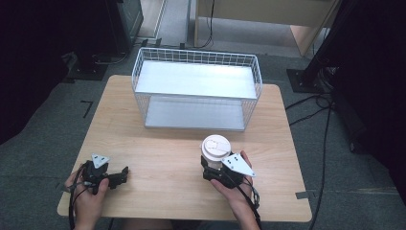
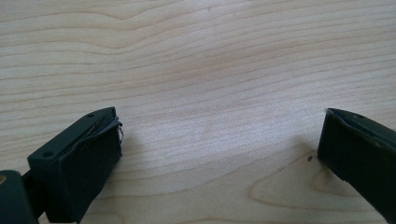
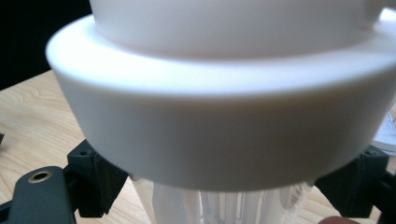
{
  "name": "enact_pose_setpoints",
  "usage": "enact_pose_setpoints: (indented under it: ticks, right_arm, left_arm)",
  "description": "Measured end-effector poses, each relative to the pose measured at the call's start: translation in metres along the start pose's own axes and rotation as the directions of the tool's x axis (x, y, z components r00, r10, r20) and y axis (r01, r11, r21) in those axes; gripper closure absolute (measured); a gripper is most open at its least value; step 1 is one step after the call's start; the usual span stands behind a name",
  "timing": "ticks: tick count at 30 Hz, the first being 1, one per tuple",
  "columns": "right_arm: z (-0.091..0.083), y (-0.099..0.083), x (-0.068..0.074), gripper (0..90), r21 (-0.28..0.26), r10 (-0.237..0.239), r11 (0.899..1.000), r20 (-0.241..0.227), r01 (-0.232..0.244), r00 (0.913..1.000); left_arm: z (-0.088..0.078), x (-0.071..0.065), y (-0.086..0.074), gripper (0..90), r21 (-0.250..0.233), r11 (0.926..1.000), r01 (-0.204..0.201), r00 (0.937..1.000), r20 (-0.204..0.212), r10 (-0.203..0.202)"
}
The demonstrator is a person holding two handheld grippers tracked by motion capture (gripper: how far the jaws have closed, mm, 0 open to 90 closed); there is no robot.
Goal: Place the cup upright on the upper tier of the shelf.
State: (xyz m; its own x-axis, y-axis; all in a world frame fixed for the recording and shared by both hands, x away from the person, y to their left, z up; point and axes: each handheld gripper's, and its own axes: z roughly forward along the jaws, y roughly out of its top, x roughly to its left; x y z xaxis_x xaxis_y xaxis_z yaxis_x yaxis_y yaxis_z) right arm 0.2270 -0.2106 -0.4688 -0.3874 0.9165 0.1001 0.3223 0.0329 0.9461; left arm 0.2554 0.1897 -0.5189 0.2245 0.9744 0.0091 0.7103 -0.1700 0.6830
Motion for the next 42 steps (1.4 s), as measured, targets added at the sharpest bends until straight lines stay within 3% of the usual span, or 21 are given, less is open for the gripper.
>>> enact_pose_setpoints:
  ticks: [25,42]
  right_arm:
    - [0.006,0.008,0.008,15.0,-0.122,0.015,0.992,0.005,-0.014,0.9999]
    - [0.008,0.04,0.013,15.2,-0.213,0.001,0.977,0.011,0.002,0.9999]
  left_arm:
    - [0.0,0.0,0.0,0.0,0.0,1.0,0.0,1.0,0.0,0.0]
    - [0.0,0.0,0.0,0.0,0.0,1.0,0.0,1.0,0.0,0.0]
